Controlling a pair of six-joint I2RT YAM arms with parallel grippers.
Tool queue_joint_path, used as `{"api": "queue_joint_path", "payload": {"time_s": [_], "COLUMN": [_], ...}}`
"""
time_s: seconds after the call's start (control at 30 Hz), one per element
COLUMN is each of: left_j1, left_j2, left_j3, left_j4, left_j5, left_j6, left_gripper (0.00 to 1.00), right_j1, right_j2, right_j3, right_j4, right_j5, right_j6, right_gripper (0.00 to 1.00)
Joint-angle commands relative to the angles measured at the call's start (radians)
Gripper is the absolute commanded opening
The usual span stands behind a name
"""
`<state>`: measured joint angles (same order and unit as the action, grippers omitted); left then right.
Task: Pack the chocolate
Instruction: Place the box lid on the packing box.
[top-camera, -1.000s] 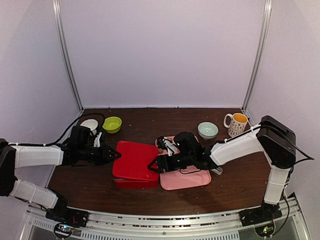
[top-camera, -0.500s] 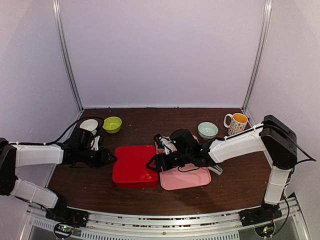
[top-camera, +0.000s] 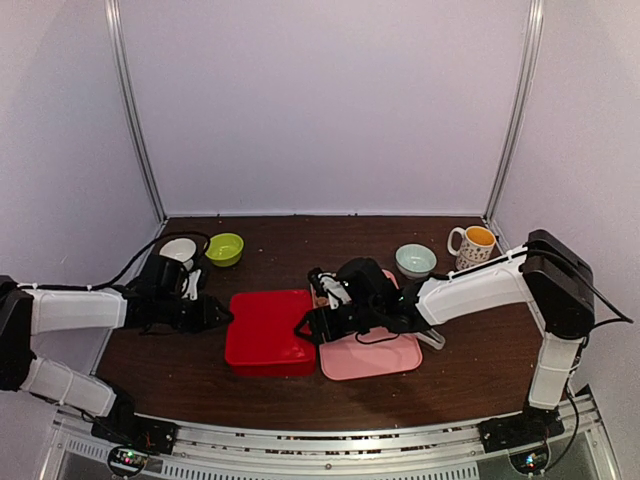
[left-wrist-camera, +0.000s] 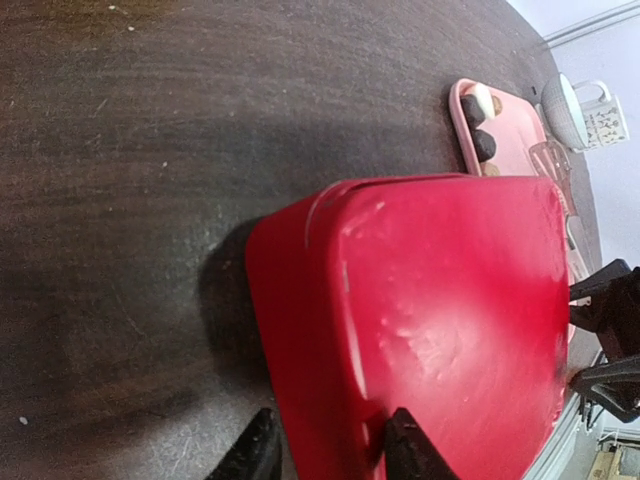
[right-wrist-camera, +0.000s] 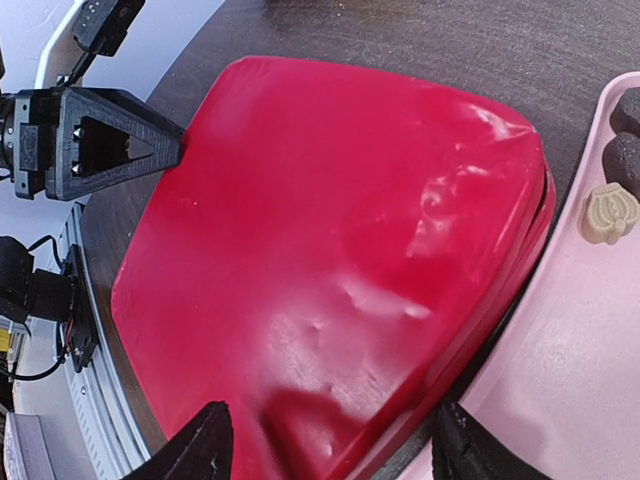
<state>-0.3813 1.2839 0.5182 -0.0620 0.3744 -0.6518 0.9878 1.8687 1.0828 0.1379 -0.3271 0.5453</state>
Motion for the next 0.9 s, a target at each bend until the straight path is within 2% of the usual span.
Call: {"api": "queue_joint_path", "payload": {"time_s": [0.0,0.2,0.57,0.67,0.87], "left_j1": [0.005,0.005,0.005,0.005,0.005], "left_j2": [0.041,0.090,0.129,0.131,0.062], "left_j3": [0.001,0.038,0.075,0.081,0.086], "left_j4": [0.012,0.021,0.009,0.011,0.006], "left_j5": [-0.019,-0.014,-0.055,-0.065,-0.110], "left_j6": [0.019,0.032,0.044,0.051,0.080], "left_gripper": [0.27,0.09,0.11,0.16,0.42], "right_j1": [0.001,-0.008,-0.029,-0.043,-0.068], "right_j2": [-0.027,-0.020,0.001,0.001,-0.033], "right_j3": [0.023,0.027,0.054,0.062,0.070], "right_j4": [0.001,0.005,-0.015,-0.027,-0.054], "right_j5": [0.047,0.055,0.070,0.082,0.119], "right_j6": [0.002,0.012,0.009,-0.001,-0.050], "right_gripper": [0.67,0.61,0.60,0.63,0.72]}}
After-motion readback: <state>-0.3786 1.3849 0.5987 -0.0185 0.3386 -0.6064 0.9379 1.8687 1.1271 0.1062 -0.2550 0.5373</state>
